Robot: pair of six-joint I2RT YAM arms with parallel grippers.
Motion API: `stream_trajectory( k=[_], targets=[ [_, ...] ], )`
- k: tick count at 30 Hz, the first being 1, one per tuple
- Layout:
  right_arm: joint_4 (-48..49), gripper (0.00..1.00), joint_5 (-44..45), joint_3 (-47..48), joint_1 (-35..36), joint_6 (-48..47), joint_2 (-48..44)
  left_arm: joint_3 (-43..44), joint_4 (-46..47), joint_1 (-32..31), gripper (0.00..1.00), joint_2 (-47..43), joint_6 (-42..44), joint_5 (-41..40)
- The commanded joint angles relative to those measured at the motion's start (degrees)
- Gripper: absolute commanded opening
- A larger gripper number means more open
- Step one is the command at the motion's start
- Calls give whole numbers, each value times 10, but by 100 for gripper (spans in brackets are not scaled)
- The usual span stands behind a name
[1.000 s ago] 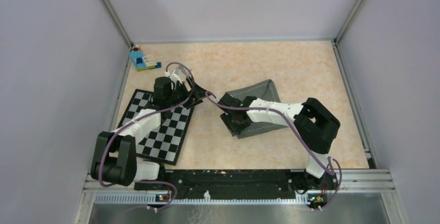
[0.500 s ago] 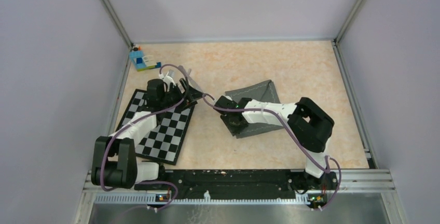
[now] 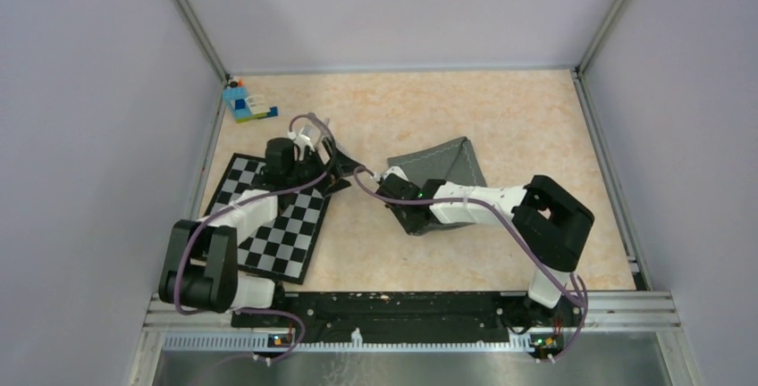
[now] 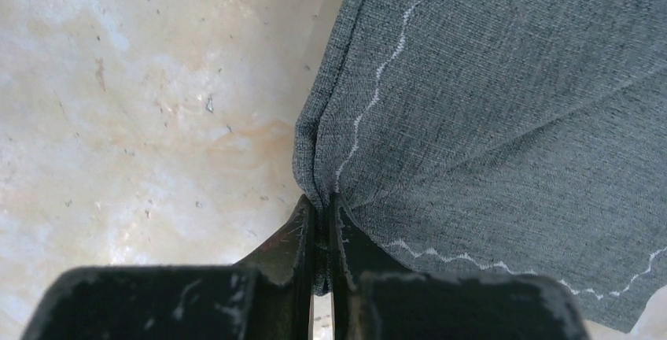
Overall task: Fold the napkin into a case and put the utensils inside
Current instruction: Pick up the upper triangle-folded napkin from the center of the board.
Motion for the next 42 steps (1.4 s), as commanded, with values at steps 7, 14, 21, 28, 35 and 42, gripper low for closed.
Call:
stream_trajectory(
  k=[7,14,21,28,35,42],
  targets=[
    [45,0,-43,-53,-28,-13,-110,-52,238,-151,99,83,-243,-152],
    [65,0,-63,-66,-46,-21,-137,-16,249,-204,99,154,-296,-250],
    [74,0,-77,-78,-56,-25,-154,-10,279,-229,90,239,-353,-283],
    [72,0,-88,-79,-62,-27,-178,-6,334,-237,78,297,-372,-312],
    [68,0,-94,-76,-64,-29,-191,16,301,-242,73,312,-348,-344],
    [73,0,-100,-89,-67,-30,-190,32,314,-243,59,327,-329,-356]
  ],
)
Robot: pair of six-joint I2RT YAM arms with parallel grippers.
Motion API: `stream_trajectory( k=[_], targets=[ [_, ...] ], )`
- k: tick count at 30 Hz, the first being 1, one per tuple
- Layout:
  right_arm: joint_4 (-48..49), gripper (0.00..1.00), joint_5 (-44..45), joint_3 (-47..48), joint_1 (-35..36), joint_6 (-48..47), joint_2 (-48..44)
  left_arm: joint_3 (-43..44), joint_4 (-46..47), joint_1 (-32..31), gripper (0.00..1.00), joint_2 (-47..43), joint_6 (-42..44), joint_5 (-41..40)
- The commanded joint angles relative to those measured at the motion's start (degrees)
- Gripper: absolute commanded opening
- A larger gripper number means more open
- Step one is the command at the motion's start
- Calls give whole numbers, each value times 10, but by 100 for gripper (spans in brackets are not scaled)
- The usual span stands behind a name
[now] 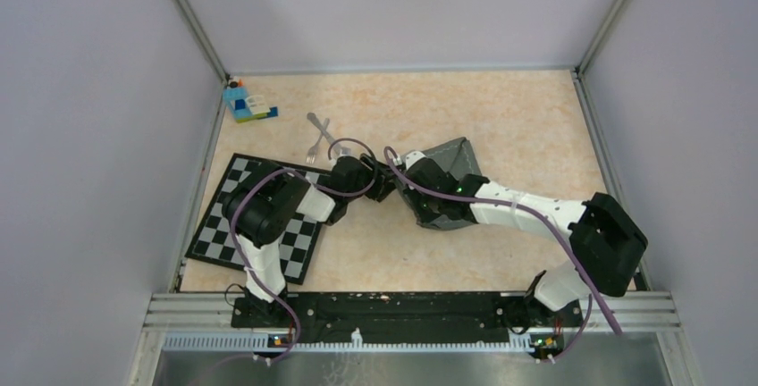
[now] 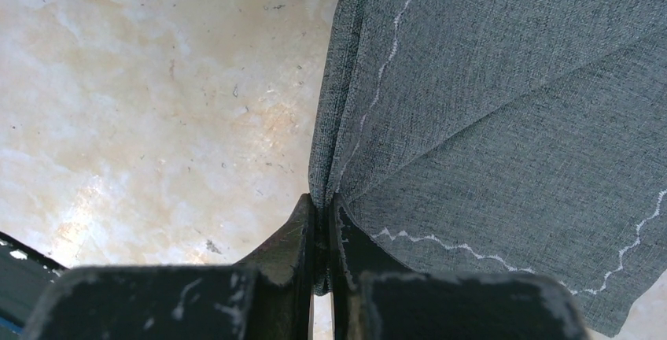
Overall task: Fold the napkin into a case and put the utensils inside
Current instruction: Pick up the upper triangle-folded napkin from the center of the board, then turn over the upper triangle folded napkin at the center of the board.
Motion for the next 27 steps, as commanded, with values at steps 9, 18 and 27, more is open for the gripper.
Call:
stream_trajectory(
  k=[9,18,27],
  targets=[
    [38,0,-47,-26,-12,-4,-37,34,-77,3,21,-46,126,-62],
    [88,0,-190,-37,-12,33,-62,19,-247,5,0,-238,148,-87],
    [278,0,-388,-10,58,188,-83,142,-648,-2,0,-545,183,-265]
  ],
)
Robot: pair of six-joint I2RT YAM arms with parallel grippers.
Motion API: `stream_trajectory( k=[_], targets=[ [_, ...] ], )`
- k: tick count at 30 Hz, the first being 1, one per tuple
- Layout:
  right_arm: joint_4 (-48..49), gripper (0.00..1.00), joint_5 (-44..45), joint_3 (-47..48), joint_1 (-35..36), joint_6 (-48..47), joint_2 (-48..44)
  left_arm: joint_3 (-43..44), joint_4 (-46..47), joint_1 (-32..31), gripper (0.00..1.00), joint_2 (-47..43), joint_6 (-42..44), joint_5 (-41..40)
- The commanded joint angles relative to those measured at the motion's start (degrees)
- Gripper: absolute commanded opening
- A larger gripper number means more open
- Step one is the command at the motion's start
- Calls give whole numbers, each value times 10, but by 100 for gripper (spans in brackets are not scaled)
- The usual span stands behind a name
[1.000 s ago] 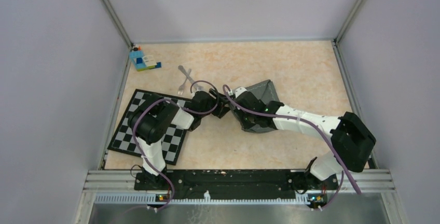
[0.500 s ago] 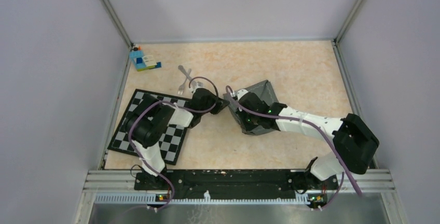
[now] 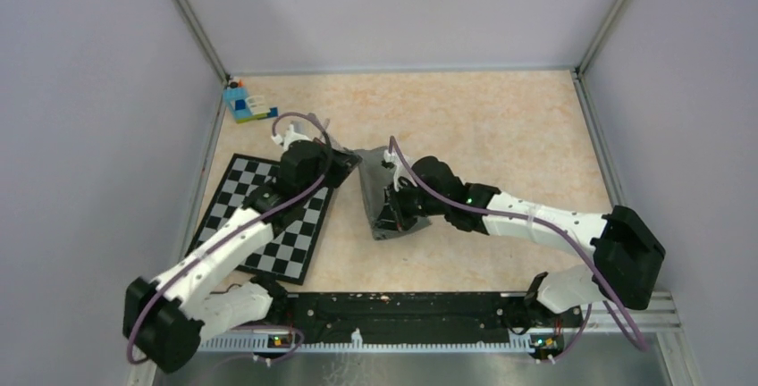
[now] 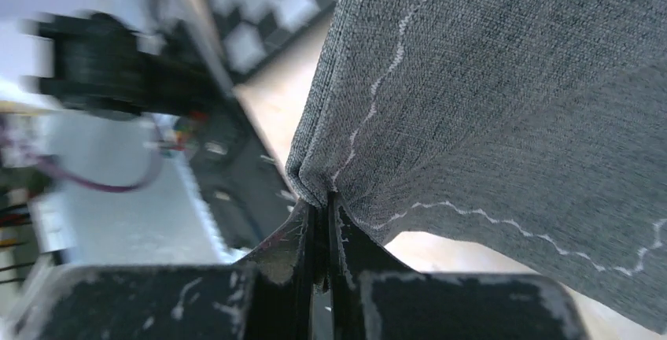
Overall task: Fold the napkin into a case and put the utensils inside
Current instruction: Turn over the upper triangle folded napkin at the center of the board.
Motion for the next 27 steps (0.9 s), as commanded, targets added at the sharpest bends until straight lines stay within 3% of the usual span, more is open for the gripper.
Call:
stream_trajectory(
  k=[1,4,7,9,13,18,23,27],
  targets=[
    [175,0,-171,23,34,135,-24,117,-198,-7,0,-124,45,-141],
    [289,0,-223,2,36,217,-30,203,-279,-44,0,-100,64,-177],
    [348,0,-254,-37,31,262,-38,269,-310,-128,0,-21,79,-256],
    [391,0,-267,-92,13,290,-48,319,-340,-170,0,60,93,-306],
    [474,0,-301,-243,-72,308,-67,417,-357,-181,0,254,163,-310],
    [461,0,-350,-370,-174,232,-57,523,-357,-187,0,442,206,-282],
    [390,0,-374,-432,-255,150,-56,512,-204,-192,0,500,283,-206],
    [300,0,-323,-429,-280,128,-90,509,-137,-192,0,526,315,-144]
  ],
)
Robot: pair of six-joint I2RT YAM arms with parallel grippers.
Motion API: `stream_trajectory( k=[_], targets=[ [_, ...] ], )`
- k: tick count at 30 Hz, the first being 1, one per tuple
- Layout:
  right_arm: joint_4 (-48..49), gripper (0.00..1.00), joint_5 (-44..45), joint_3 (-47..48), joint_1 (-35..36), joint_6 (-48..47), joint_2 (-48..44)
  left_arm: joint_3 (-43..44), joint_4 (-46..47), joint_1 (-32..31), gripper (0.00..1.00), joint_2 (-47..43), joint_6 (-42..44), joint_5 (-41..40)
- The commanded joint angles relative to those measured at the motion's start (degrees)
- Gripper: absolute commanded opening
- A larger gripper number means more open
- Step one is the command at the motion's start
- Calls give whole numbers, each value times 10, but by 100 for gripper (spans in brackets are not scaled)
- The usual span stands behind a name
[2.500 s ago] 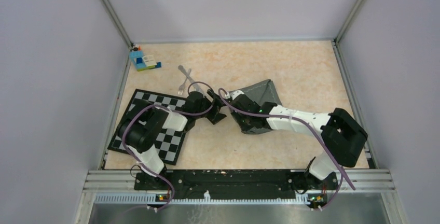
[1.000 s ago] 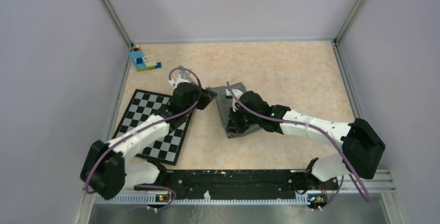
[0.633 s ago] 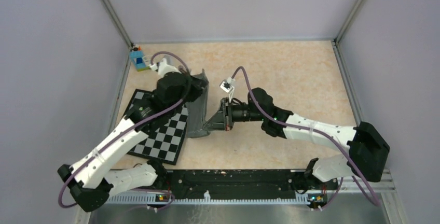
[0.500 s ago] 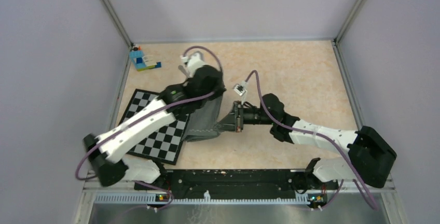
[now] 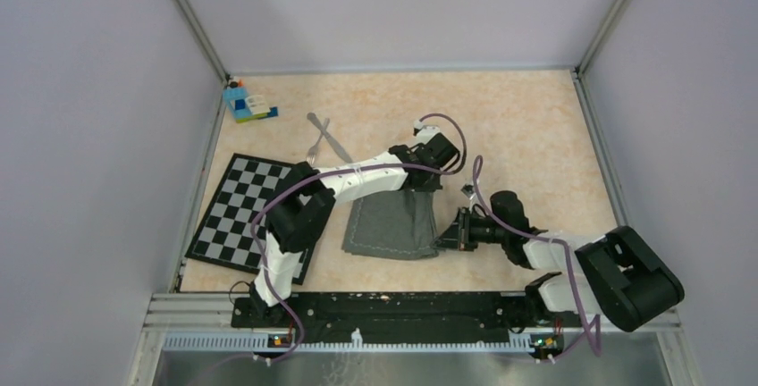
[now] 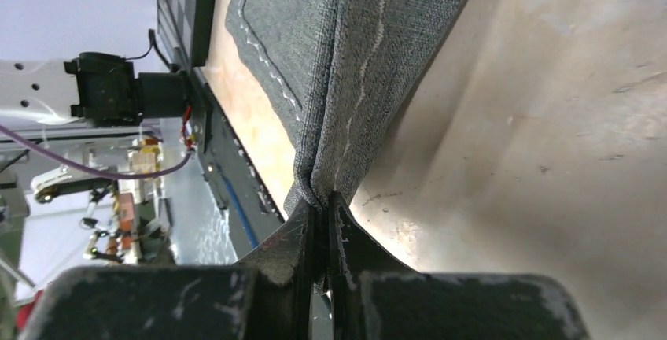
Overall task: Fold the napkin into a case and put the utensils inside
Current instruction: Turn over the upper triangle folded napkin at the center of the board, then smooth out the lower triangle-folded napkin at the center of the board.
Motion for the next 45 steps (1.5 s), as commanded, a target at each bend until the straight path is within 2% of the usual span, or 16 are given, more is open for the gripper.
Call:
stream_trajectory(
  k=[1,4,6,8,11,13,17,20,22,24,25,27,30,33,40,45],
  targets=[
    [-132,0,-39,-2,-9,-56,-47,37,179,19,0,7,68,20],
    [-188,0,10,-1,-10,-53,-91,46,198,19,0,16,83,61],
    [-250,0,51,9,-10,-56,-125,48,222,19,8,19,97,101],
    [-327,2,102,24,-10,-48,-173,54,239,19,21,19,109,152],
    [-470,37,209,69,-11,-28,-258,48,262,19,48,2,114,239],
    [-530,57,261,106,-15,-34,-289,41,266,20,62,-24,119,275],
    [-544,66,274,142,-55,-24,-259,10,217,28,73,-110,139,302],
    [-494,66,214,149,-131,-30,-211,-66,213,42,75,-175,132,335],
    [-420,58,151,152,-177,-29,-168,-119,215,40,77,-207,114,352],
    [-368,49,111,171,-191,-39,-106,-182,226,29,82,-227,85,364],
    [-360,45,95,186,-192,-53,-73,-196,232,20,81,-232,79,363],
    [-345,40,60,201,-192,-62,-21,-224,233,-6,78,-227,68,345],
    [-363,39,53,201,-190,-95,16,-212,188,-47,71,-196,83,308],
    [-373,38,57,187,-190,-103,3,-201,165,-88,62,-170,95,282],
    [-429,33,74,148,-156,-96,-59,-194,132,-130,63,-144,84,231],
    [-470,32,86,124,-123,-84,-102,-194,120,-142,54,-131,80,214]
  ],
)
